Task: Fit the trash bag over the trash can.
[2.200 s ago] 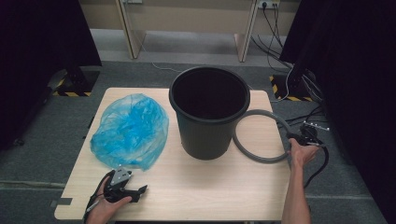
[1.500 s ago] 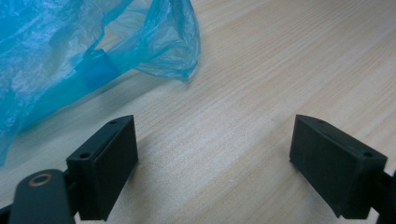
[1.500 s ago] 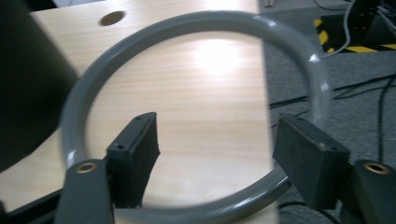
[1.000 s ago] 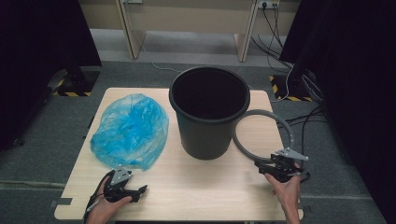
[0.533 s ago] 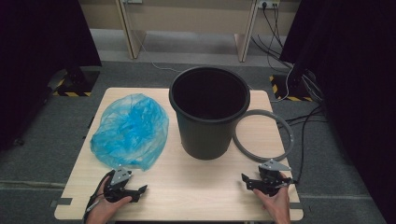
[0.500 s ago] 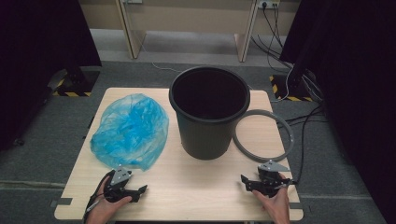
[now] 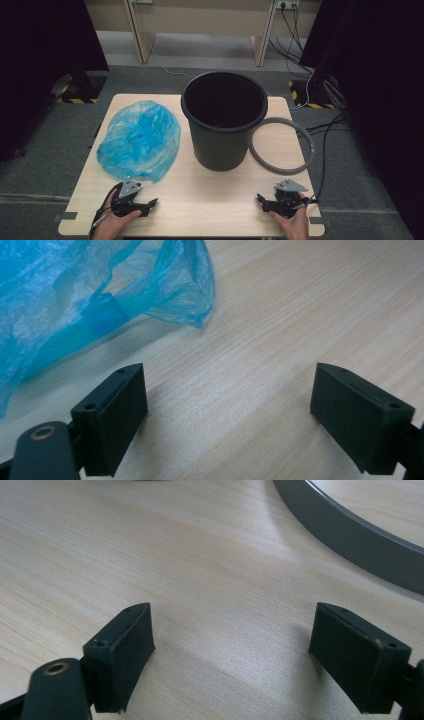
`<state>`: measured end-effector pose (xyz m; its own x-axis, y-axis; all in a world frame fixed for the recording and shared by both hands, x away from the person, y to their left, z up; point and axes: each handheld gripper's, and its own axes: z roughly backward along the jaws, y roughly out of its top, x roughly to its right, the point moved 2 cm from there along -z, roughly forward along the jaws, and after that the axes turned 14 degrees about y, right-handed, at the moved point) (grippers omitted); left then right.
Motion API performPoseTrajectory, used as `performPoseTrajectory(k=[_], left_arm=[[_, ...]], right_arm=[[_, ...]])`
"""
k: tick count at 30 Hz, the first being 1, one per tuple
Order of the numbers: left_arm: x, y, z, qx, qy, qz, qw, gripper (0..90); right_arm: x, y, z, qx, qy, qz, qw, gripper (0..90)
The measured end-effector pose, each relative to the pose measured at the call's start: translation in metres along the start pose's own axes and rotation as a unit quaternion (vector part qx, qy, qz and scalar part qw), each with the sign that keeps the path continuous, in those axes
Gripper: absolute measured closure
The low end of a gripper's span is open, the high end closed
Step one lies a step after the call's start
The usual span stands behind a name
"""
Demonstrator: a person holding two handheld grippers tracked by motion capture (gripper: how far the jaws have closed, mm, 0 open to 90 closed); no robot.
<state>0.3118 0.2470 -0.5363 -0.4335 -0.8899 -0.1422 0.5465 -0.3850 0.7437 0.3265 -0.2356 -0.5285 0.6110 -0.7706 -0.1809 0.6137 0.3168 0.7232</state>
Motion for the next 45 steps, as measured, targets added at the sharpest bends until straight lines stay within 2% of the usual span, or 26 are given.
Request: performPoseTrajectory(k=[2, 7, 11, 15, 19, 22, 24, 27, 33, 36, 40, 45], left_arm=[[0.000, 0.000, 0.000, 0.000, 0.000, 0.000, 1.0000, 14.1], [-0.001, 0.000, 0.000, 0.003, -0.002, 0.003, 1.0000, 14.5], [-0.003, 0.001, 0.006, 0.018, -0.020, 0.030, 0.9992, 15.2], [-0.005, 0.008, 0.015, 0.044, -0.010, 0.039, 0.9982, 15.4], [-0.014, 0.017, 0.022, 0.063, -0.009, 0.063, 0.9960, 15.4], [-0.024, 0.032, 0.028, 0.080, -0.001, 0.071, 0.9943, 15.3], [-0.032, 0.043, 0.029, 0.089, 0.013, 0.069, 0.9936, 15.2], [-0.050, 0.057, 0.023, 0.089, 0.033, 0.076, 0.9925, 15.2], [-0.077, 0.068, 0.005, 0.071, 0.055, 0.095, 0.9914, 15.2], [-0.086, 0.077, -0.002, 0.070, 0.065, 0.101, 0.9903, 15.2], [-0.096, 0.096, -0.015, 0.054, 0.073, 0.096, 0.9912, 15.2], [-0.107, 0.121, -0.032, 0.043, 0.077, 0.105, 0.9906, 15.2]], right_arm=[[-0.001, 0.000, 0.000, -0.003, -0.004, 0.008, 1.0000, 17.6], [-0.001, 0.000, 0.000, -0.004, -0.003, 0.008, 1.0000, 17.0], [-0.001, 0.000, -0.001, -0.004, -0.003, 0.010, 0.9999, 16.3], [-0.001, 0.000, -0.001, -0.005, -0.003, 0.010, 0.9999, 16.3], [-0.001, 0.000, -0.001, -0.005, -0.003, 0.010, 0.9999, 16.2], [-0.001, 0.000, -0.001, -0.005, -0.002, 0.009, 0.9999, 16.0], [-0.001, 0.000, -0.001, -0.005, -0.002, 0.009, 0.9999, 15.9], [-0.001, 0.000, -0.001, -0.005, -0.002, 0.009, 0.9999, 15.9], [-0.001, 0.000, -0.001, -0.005, -0.002, 0.009, 0.9999, 15.9], [-0.001, 0.000, -0.001, -0.005, -0.002, 0.010, 0.9999, 15.7], [-0.001, 0.000, -0.001, -0.005, -0.002, 0.010, 0.9999, 15.7], [-0.001, 0.000, -0.001, -0.005, -0.002, 0.010, 0.9999, 15.4]])
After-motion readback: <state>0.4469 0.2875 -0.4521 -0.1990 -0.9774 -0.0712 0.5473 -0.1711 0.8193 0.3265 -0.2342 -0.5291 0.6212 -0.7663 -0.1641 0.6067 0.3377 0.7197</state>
